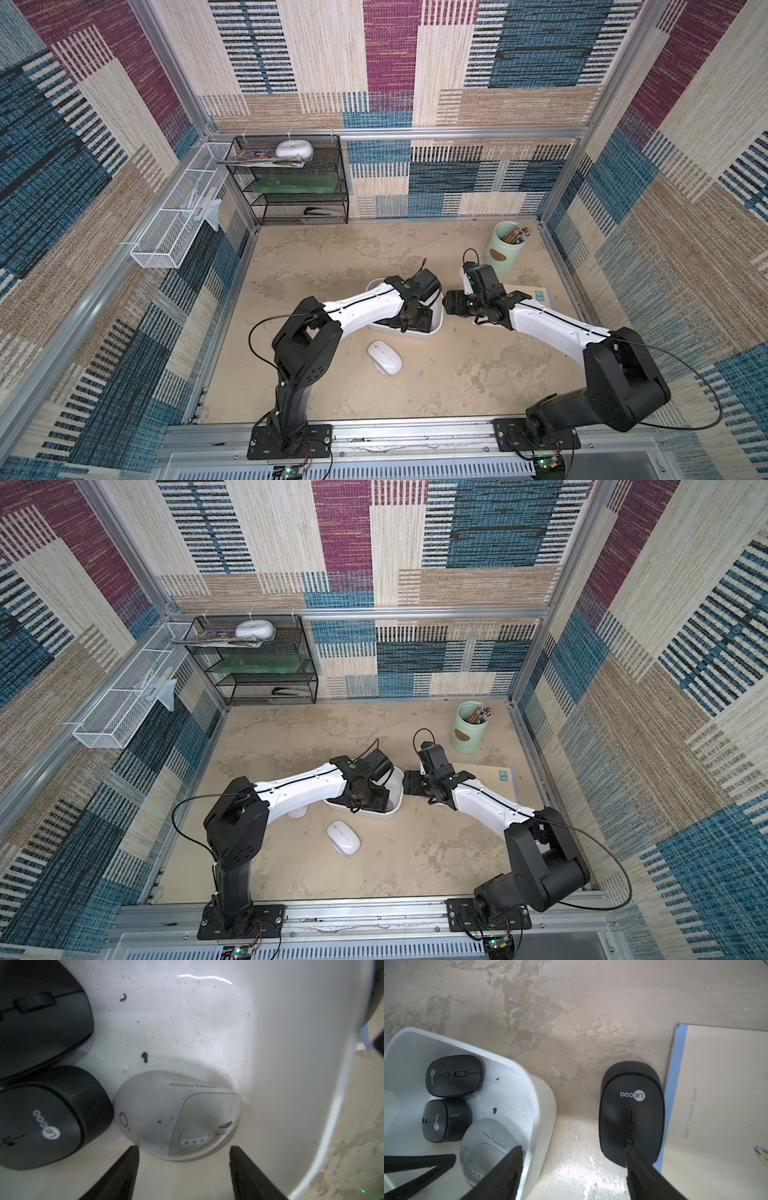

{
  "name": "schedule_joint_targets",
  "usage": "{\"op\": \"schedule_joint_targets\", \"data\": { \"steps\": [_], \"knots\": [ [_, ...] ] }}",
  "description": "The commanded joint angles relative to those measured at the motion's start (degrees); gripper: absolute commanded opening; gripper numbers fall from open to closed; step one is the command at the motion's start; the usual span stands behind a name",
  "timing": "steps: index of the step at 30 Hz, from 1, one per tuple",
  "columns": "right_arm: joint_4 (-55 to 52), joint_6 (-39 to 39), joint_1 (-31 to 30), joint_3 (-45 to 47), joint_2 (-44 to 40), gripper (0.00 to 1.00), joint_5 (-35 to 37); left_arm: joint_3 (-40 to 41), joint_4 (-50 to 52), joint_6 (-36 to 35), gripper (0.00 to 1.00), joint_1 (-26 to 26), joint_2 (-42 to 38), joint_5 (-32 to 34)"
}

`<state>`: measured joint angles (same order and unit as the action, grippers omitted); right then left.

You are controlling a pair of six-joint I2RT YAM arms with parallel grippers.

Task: Take out the mouse from the storage box
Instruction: Pick up the mouse from the storage box.

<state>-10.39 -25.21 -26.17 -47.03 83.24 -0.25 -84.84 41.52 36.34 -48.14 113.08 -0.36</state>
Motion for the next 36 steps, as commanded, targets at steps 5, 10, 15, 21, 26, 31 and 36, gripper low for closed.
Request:
{"op": "schedule_joint_targets", "data": {
  "steps": [5,10,15,21,26,31,36],
  "knots": [
    [1.2,-0.7,-0.5,0.6,-1.2,0.80,0.2,-3.1,-0.6,1.1,0.61,0.9,3.6,-0.6],
    [1.4,-0.9,-0.6,1.0,-1.4,0.80,0.3,-6.2,-1.1,0.2,0.62,2.0,5.8,-0.1],
    [1.3,-1.0,-0.8,0.9,-1.6,0.80,0.3,-9.2,-2.3,-2.4,0.67,2.9,7.9,-0.3],
    [0.9,-0.9,-0.9,1.0,-1.8,0.81,0.7,-7.4,-3.2,-8.5,0.77,2.6,3.9,2.8],
    [1.0,-0.9,-0.8,1.2,-1.9,0.81,0.7,-4.1,-4.8,-23.7,0.85,2.7,-1.5,5.1],
    [1.2,-0.4,-1.1,1.2,-2.3,0.81,0.4,-1.8,-6.6,-35.2,0.86,2.7,-3.4,4.6],
    [0.8,-0.4,-1.4,1.0,-2.4,0.81,0.8,2.3,-12.5,-50.2,0.86,4.0,-2.7,-1.0]
  ]
}}
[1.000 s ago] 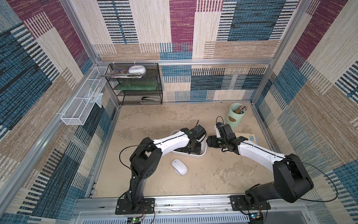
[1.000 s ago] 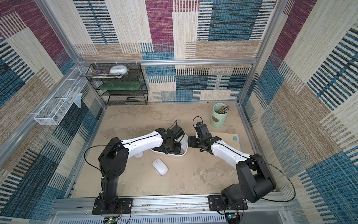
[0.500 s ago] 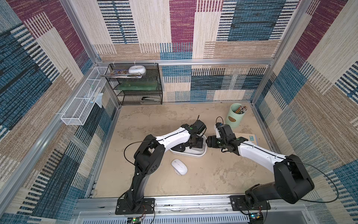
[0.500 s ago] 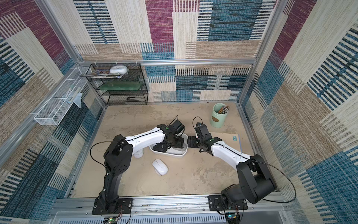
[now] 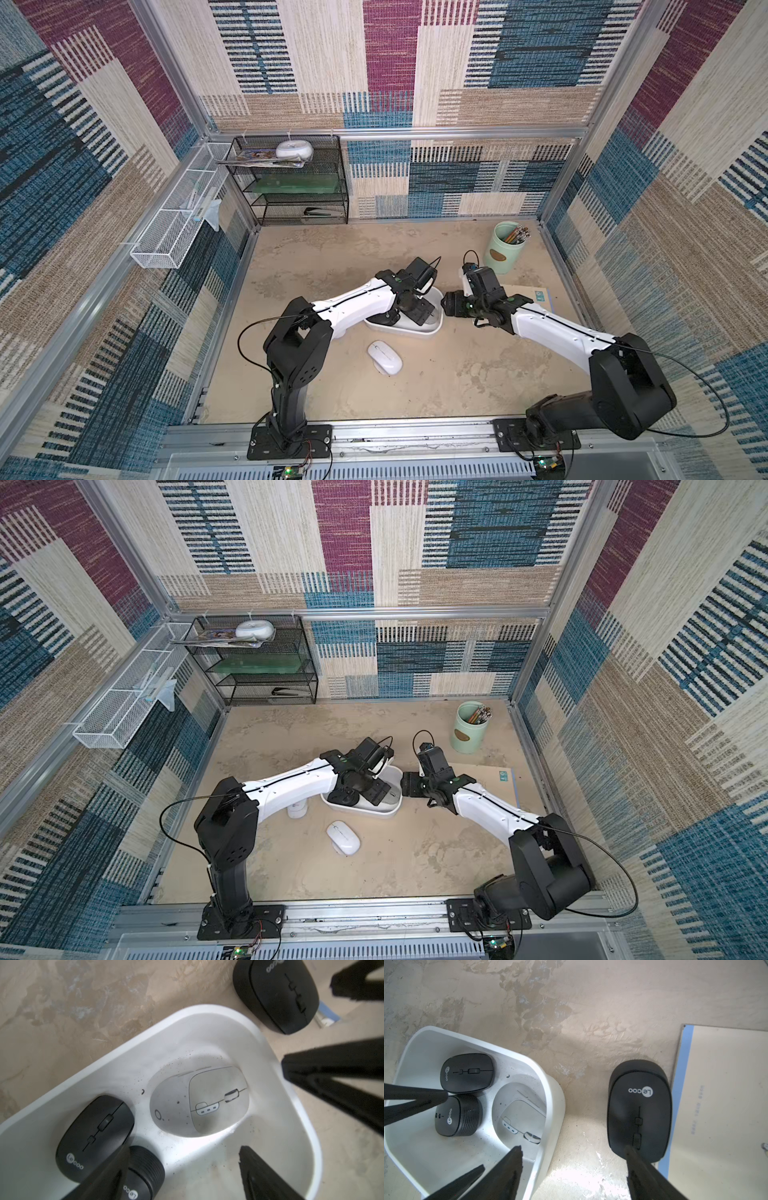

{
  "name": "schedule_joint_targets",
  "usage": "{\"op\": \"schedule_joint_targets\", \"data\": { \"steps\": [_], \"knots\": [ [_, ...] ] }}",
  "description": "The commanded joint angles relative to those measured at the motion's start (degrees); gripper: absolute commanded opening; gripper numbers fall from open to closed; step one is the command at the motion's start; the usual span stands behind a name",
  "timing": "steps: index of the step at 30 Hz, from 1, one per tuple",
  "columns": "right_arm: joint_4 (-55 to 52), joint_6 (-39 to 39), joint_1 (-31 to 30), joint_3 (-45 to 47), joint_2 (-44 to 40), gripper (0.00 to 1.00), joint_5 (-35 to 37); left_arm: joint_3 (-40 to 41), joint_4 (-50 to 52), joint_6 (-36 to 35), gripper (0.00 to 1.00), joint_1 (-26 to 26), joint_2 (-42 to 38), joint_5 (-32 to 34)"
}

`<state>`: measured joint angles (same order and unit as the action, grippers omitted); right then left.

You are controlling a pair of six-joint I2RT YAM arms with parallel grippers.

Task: Take out the mouse from the storage box
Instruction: Pick up the mouse from the storage box.

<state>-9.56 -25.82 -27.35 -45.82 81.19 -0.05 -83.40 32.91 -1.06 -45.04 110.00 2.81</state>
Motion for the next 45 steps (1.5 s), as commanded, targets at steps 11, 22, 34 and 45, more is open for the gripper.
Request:
{"op": "schedule_joint_targets", "data": {
  "steps": [11,22,34,45],
  "knots": [
    [-0.3,0.1,-0.5,0.6,-0.4,0.81,0.8,-6.1,1.7,-30.3,0.85,5.1,6.9,-19.2],
    [-0.3,0.0,-0.5,0.4,0.0,0.81,0.5,-10.2,5.3,-38.2,0.86,5.1,11.2,-17.5],
    [-0.5,-0.1,-0.5,0.1,0.1,0.81,0.3,-11.2,2.3,-39.9,0.79,5.0,14.7,-17.3],
    [-0.5,-0.2,-0.5,0.3,0.0,0.81,0.4,-4.8,-4.3,-37.7,0.57,4.6,9.5,-15.2]
  ]
}}
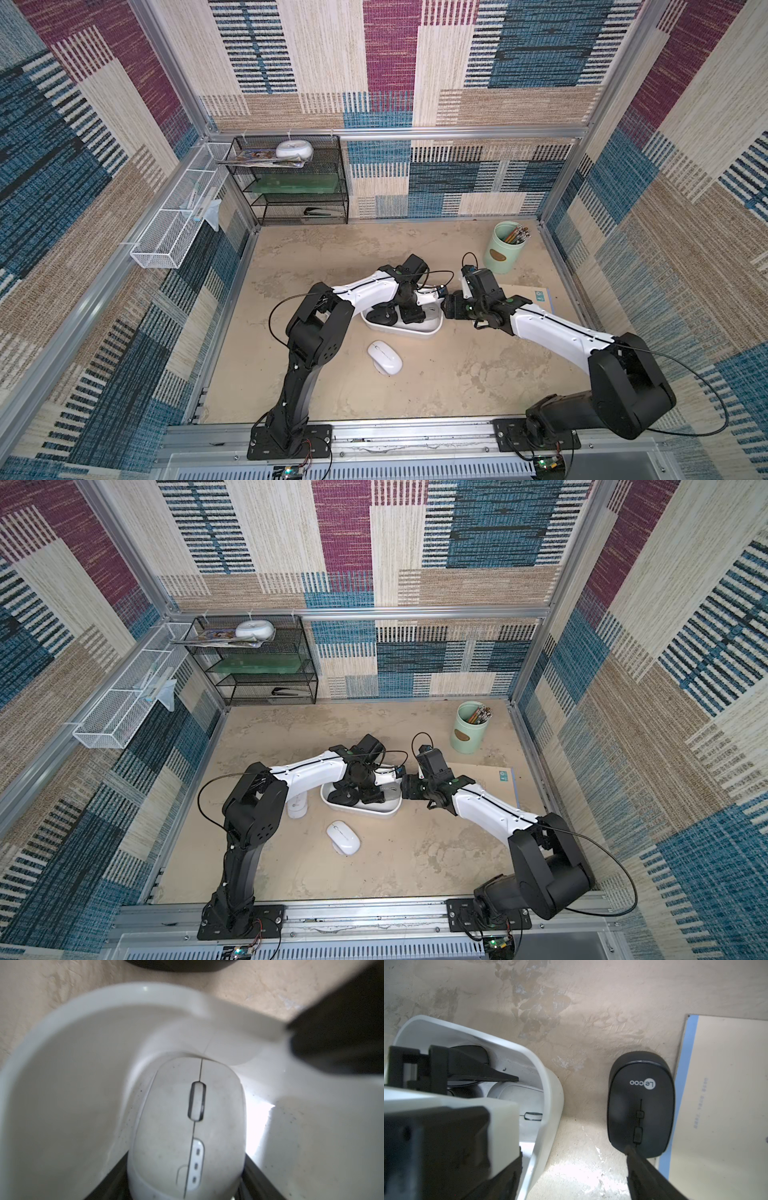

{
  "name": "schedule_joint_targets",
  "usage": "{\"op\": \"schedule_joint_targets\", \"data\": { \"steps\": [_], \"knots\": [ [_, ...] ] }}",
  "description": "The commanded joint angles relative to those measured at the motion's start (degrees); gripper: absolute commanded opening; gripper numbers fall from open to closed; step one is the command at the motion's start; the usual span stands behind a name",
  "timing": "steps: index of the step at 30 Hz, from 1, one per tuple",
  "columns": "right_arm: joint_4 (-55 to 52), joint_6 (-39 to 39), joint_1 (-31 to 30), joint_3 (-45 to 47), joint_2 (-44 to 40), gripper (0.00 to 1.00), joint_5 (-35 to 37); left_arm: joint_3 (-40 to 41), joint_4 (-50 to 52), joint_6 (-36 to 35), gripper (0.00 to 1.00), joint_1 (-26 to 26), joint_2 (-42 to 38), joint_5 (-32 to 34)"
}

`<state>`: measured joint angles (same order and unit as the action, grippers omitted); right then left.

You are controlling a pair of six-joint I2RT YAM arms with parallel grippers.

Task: Take out the mouse from the storage box
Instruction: Pick up the mouse from the storage box, then place the mouse at the center of the board.

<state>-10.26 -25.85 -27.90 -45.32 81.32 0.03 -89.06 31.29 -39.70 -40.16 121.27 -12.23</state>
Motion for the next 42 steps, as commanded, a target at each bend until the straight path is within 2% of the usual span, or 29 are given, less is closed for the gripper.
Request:
{"op": "schedule_joint_targets", "data": {
  "steps": [1,8,19,25,36,42],
  "knots": [
    [0.2,-0.2,0.0,-0.2,-0.2,0.81,0.2,1.5,-3.5,1.4,0.56,-0.4,-2.7,0.4],
    [0.2,-0.3,0.0,0.3,-0.8,0.81,0.3,5.5,-7.6,6.1,0.53,-0.5,-10.1,4.3],
    [0.8,-0.7,-0.1,0.7,-0.8,0.81,0.0,11.3,-9.9,25.7,0.52,-2.1,-21.5,10.1],
    [0.9,-0.8,-0.1,1.3,-1.2,0.81,-0.1,14.4,-6.1,37.6,0.49,-4.2,-27.9,15.9],
    [-0.3,-0.7,-1.3,0.0,-1.7,0.81,0.2,31.2,3.0,54.2,0.50,-6.1,-47.5,31.2],
    [-1.5,-0.7,-2.0,-0.9,-2.3,0.81,1.9,38.5,8.7,62.9,0.50,-5.9,-53.0,35.6]
  ]
}}
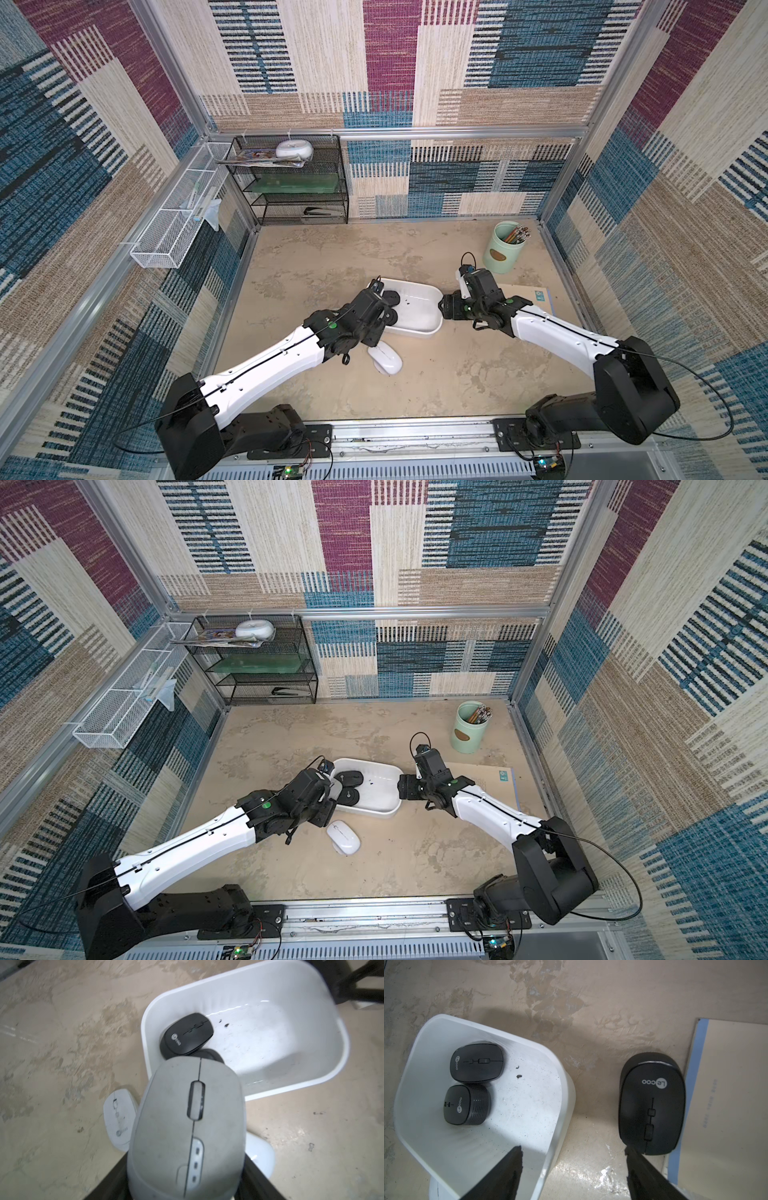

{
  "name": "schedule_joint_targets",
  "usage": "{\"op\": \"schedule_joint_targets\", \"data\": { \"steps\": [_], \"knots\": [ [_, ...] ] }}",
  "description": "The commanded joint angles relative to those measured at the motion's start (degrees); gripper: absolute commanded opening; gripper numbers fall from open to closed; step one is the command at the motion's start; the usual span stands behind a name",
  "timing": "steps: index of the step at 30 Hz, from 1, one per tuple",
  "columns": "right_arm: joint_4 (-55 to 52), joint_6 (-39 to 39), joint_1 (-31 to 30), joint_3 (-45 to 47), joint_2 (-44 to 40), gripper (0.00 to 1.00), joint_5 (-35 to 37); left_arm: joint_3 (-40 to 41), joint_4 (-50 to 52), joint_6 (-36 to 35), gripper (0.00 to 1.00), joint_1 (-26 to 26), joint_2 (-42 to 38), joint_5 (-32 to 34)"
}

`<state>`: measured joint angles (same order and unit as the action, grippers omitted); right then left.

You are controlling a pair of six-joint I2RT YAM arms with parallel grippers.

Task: Take out the mouse from the storage box
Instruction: Place the mouse at the center of the board.

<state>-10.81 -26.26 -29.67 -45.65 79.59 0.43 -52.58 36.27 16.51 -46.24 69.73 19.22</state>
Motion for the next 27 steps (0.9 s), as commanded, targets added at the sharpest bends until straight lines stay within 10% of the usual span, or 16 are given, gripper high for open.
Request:
{"op": "schedule_joint_targets", "data": {
  "steps": [1,12,27],
  "knots": [
    [-1.0,-0.3,-0.2,-0.5,-0.7,0.81,1.7,3.0,4.0,7.7,0.50,0.2,-2.0,4.0],
    [-2.3,-0.2,-0.8,-0.8,-2.8,0.81,2.3,11.4,5.4,22.0,0.53,2.2,-2.7,1.8],
    [-3.6,0.2,-1.1,-0.9,-4.4,0.81,3.2,14.6,1.9,24.3,0.62,5.9,3.9,-0.5]
  ]
}}
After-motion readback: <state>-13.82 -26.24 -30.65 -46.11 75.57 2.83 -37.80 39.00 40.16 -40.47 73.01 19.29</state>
